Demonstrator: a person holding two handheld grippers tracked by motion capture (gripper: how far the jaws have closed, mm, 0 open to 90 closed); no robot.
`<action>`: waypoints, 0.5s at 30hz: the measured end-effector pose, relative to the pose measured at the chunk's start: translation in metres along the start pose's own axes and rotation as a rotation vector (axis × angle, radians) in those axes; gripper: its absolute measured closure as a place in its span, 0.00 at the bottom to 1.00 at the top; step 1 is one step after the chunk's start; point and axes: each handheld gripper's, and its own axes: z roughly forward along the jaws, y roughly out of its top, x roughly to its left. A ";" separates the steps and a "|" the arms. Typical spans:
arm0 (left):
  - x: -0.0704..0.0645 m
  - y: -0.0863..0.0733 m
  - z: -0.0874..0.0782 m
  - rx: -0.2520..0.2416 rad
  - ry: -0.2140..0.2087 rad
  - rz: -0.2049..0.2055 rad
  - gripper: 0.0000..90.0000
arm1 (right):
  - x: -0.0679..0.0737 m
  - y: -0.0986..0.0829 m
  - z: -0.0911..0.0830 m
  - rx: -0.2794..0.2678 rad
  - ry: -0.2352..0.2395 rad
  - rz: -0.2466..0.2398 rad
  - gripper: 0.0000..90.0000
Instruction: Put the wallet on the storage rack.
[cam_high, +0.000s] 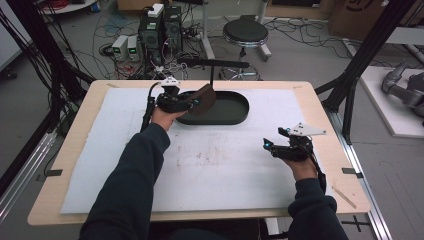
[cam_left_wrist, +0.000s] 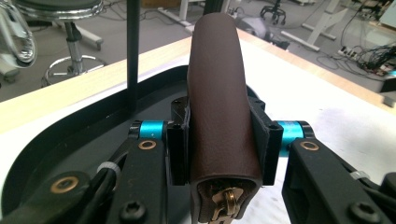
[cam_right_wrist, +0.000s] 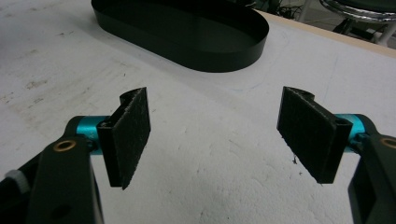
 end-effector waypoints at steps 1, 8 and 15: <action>0.001 0.000 0.006 0.002 0.001 -0.006 0.72 | 0.000 0.000 0.000 -0.002 0.000 -0.001 0.29; 0.011 -0.012 0.037 0.044 0.001 -0.041 0.72 | -0.003 -0.001 -0.001 -0.005 -0.001 0.004 0.29; 0.021 -0.026 0.052 0.049 -0.025 -0.100 0.72 | -0.005 -0.004 -0.002 -0.002 -0.010 0.008 0.29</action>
